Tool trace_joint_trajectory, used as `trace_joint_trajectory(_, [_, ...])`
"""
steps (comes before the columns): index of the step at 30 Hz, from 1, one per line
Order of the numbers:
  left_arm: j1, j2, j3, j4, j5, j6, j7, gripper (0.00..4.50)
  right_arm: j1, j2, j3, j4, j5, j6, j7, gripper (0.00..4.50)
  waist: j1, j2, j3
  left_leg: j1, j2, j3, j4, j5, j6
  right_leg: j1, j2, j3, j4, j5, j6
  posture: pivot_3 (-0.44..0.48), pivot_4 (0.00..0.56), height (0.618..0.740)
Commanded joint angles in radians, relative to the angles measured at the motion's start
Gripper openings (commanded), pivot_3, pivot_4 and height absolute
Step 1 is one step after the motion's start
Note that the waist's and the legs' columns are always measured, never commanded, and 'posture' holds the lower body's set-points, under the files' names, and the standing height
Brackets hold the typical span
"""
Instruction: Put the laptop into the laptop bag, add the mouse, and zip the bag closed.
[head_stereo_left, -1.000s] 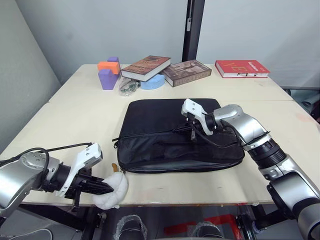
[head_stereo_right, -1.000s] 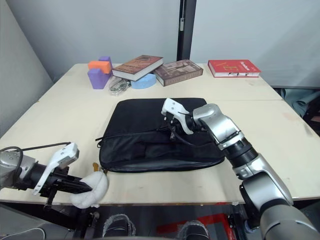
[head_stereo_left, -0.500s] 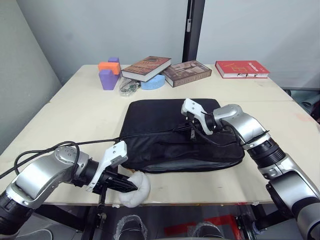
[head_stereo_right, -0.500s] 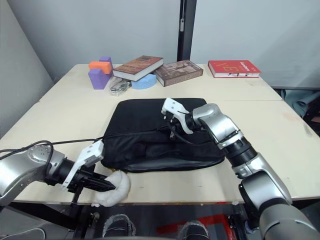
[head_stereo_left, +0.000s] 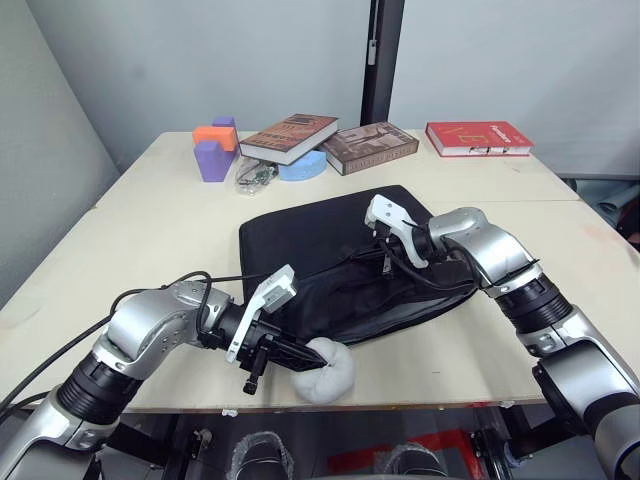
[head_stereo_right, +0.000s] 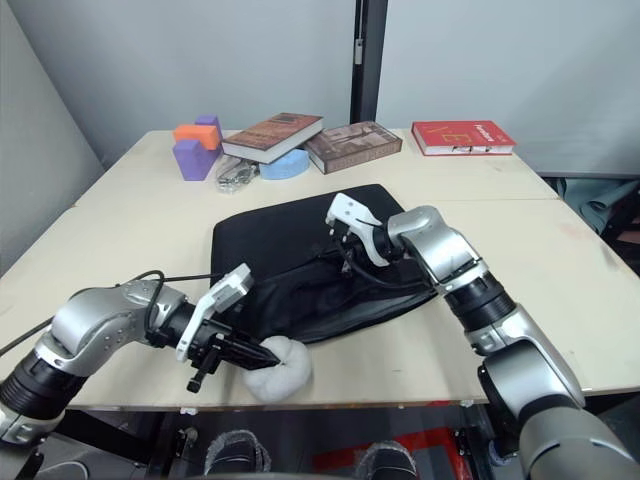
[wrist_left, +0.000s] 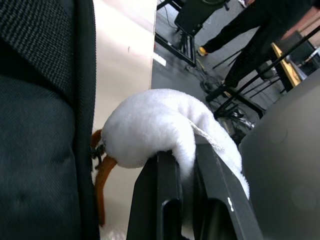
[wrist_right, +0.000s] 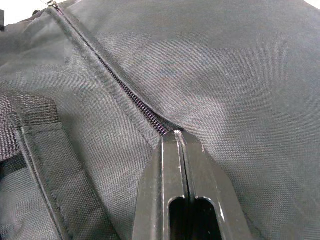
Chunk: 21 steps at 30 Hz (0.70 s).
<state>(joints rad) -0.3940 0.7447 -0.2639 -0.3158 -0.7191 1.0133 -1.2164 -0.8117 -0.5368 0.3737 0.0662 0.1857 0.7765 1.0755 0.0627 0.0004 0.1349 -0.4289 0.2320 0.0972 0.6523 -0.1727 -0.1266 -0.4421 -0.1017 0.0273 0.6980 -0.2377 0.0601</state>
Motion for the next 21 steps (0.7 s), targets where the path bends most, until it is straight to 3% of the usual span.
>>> trace_joint_trajectory(1, [-0.056,-0.038,-0.016,0.041,0.039,-0.047,0.016,0.01,0.029,-0.001,0.037,-0.009,-0.02,0.036,-0.011,0.0,0.002,0.0,0.0,0.0,0.0,0.0,0.0,0.0,0.0,0.0,0.0,0.0,0.0,0.0,0.0,0.0,0.15,0.707])
trace_joint_trajectory(17, [-0.082,0.017,0.018,0.131,0.142,-0.139,0.025,0.01,0.01,0.01,0.038,0.006,-0.019,0.03,-0.013,0.0,0.003,0.0,0.0,0.002,0.0,0.0,0.0,0.0,0.0,0.001,0.0,0.0,0.0,0.0,0.0,0.0,0.15,0.707])
trace_joint_trajectory(21, [-0.062,0.056,0.053,0.114,0.133,-0.135,0.014,1.46,0.007,0.007,0.036,0.015,-0.02,0.023,-0.012,0.0,0.003,0.001,0.001,0.002,0.0,0.0,0.0,0.0,0.0,0.001,0.0,0.0,0.0,0.0,0.0,0.0,0.15,0.707])
